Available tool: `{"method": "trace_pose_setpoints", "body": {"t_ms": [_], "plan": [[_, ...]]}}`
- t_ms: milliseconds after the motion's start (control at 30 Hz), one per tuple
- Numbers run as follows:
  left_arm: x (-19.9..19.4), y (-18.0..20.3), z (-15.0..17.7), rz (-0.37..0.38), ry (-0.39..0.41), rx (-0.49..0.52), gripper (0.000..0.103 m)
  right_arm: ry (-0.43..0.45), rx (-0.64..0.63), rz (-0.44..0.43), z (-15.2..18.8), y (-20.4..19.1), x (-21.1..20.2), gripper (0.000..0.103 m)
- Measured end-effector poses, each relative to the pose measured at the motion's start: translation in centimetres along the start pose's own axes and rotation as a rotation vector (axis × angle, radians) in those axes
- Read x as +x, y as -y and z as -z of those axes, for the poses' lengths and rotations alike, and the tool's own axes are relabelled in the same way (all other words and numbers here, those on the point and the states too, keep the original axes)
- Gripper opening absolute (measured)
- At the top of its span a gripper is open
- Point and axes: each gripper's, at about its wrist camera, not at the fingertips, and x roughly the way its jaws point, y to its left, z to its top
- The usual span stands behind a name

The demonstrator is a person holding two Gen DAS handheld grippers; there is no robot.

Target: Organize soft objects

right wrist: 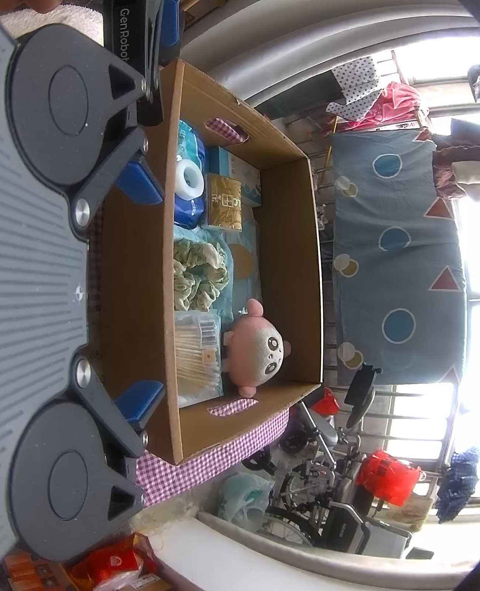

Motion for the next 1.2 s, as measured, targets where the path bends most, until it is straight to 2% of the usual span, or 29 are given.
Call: {"method": "trace_pose_setpoints", "body": {"t_ms": [1200], "plan": [[-0.3, -0.16, -0.03, -0.001, 0.003, 0.001, 0.103, 0.007, -0.009, 0.003, -0.15, -0.22, -0.52, 0.103]]}}
